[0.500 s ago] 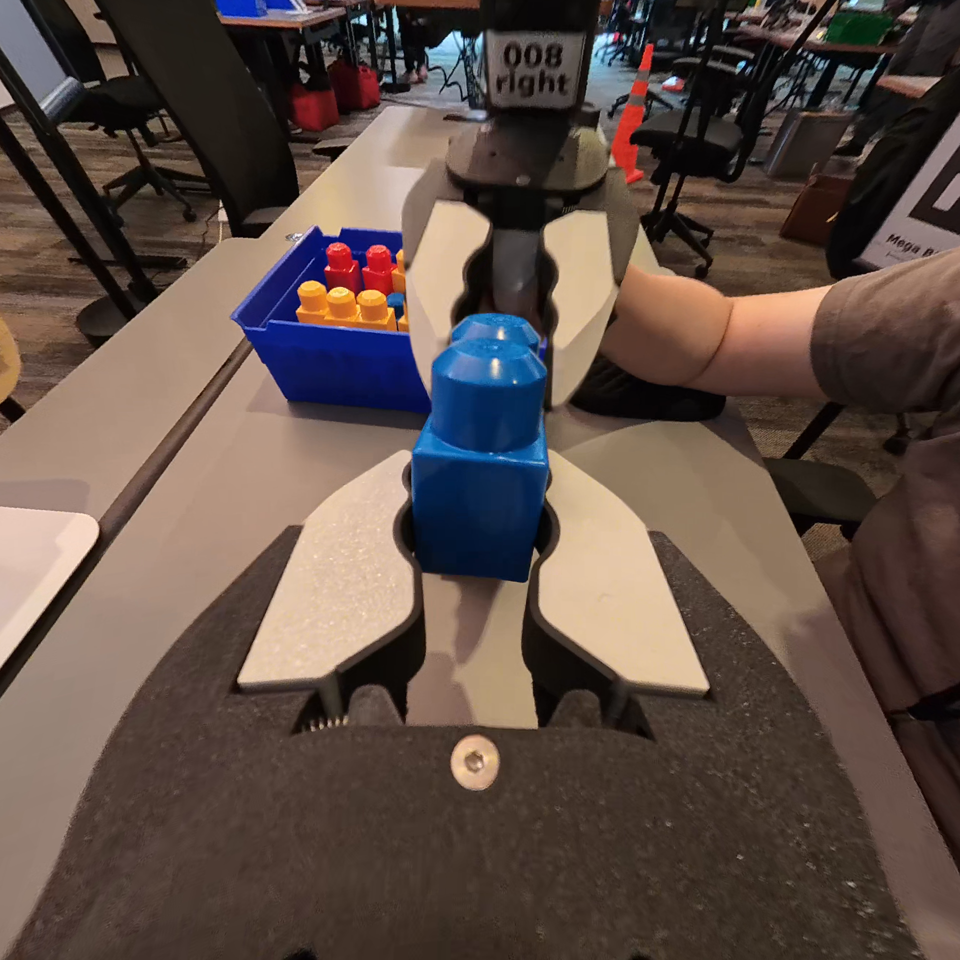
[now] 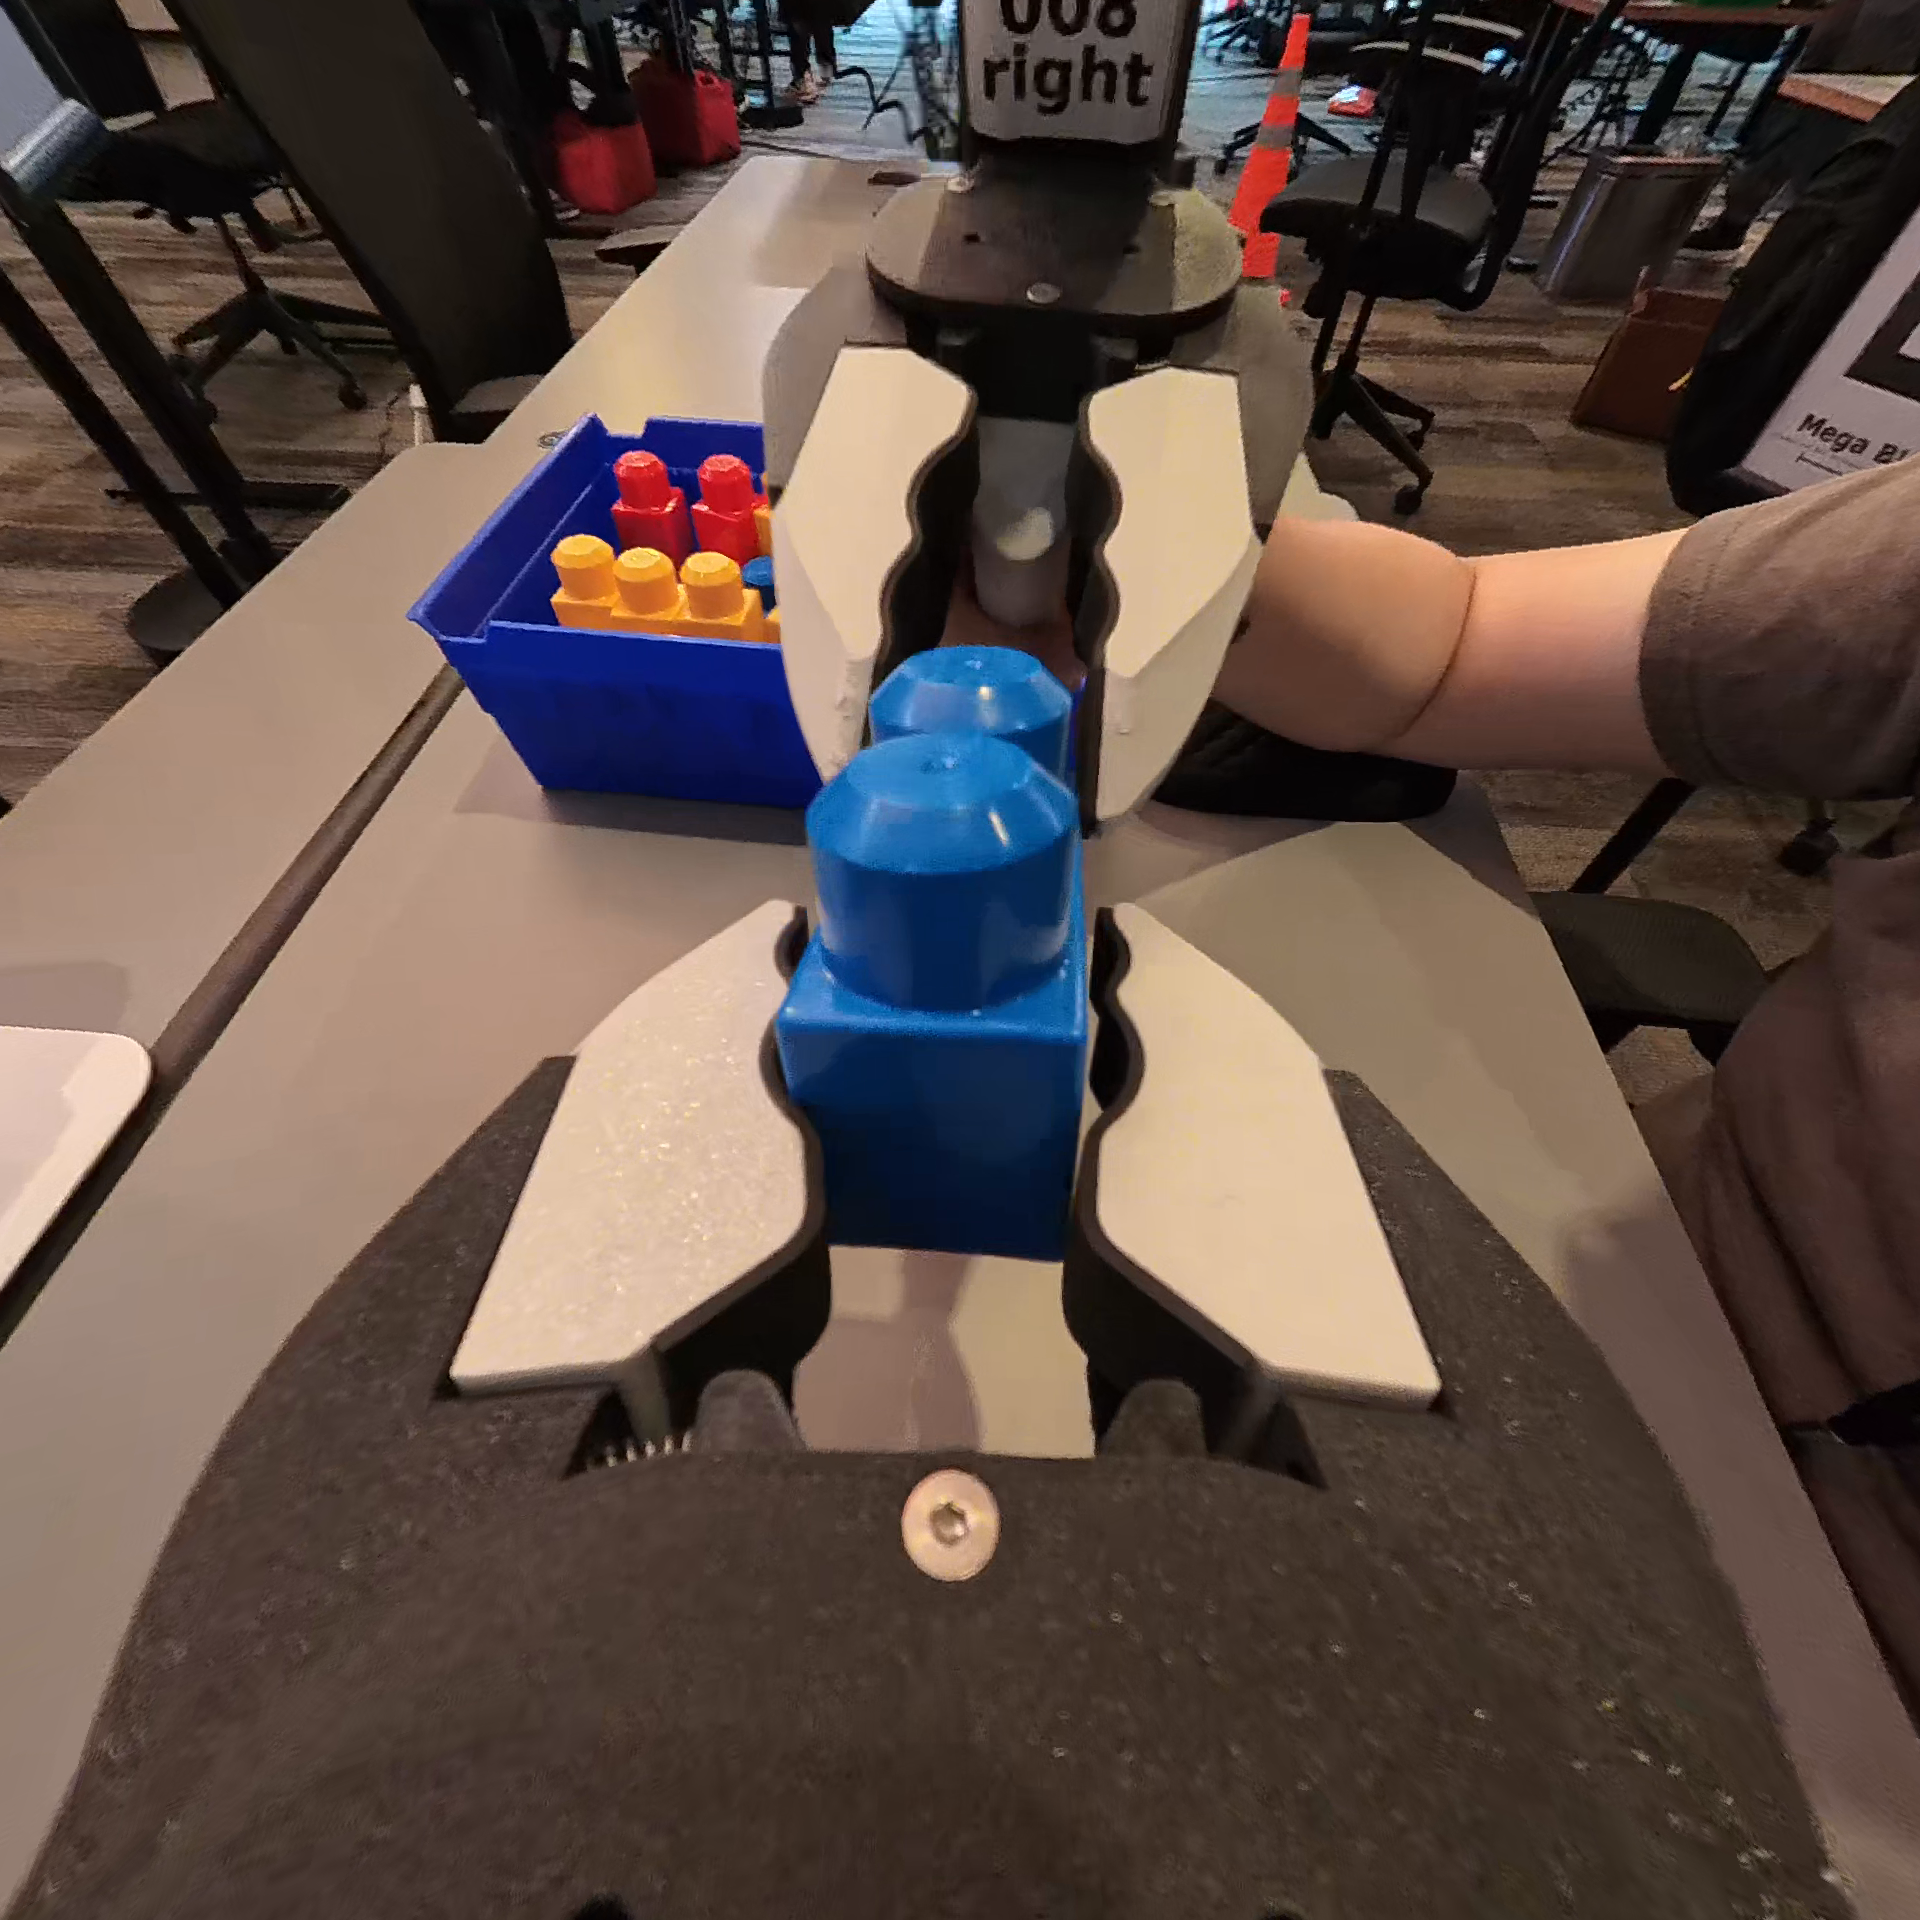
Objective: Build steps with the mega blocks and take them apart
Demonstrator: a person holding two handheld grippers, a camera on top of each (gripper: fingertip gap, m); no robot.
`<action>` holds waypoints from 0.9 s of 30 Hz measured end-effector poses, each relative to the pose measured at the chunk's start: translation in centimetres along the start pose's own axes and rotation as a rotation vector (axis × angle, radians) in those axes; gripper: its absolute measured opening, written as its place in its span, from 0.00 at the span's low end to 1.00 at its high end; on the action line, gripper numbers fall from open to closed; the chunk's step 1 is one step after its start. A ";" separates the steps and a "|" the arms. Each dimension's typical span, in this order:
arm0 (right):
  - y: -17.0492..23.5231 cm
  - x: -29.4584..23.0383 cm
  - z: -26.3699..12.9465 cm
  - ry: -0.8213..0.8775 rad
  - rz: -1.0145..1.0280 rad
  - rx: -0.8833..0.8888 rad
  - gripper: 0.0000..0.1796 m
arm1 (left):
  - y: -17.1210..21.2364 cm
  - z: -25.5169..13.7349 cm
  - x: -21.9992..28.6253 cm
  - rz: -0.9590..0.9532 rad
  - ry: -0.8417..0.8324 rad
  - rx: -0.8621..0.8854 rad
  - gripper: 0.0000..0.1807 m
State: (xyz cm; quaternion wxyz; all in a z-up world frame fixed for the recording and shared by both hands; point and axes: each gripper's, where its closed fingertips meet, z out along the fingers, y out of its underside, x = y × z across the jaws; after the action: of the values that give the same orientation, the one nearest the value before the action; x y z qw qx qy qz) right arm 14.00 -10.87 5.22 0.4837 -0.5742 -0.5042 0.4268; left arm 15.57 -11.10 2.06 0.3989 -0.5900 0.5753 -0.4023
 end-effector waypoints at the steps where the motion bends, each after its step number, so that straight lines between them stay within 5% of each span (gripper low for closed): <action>1: 0.0 0.0 0.1 0.001 0.000 0.005 0.18 | 0.0 0.0 -0.1 0.001 -0.008 0.002 0.28; 21: 0.1 0.9 0.0 0.007 0.048 0.018 0.18 | 0.0 0.0 -0.2 -0.213 0.105 0.048 0.24; 25: -0.6 2.6 -1.1 0.120 0.020 0.052 0.22 | -0.3 -1.3 -2.0 -0.320 0.098 0.115 0.23; 27: 0.9 3.9 -2.0 0.204 0.035 -0.083 0.22 | 0.0 -2.7 -4.0 -0.339 0.029 0.132 0.23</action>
State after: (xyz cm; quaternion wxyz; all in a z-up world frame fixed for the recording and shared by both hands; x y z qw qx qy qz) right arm 16.57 -7.27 4.66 0.5007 -0.6428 -0.4597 0.3533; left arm 13.02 -7.17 2.94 0.3549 -0.6453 0.4455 -0.5091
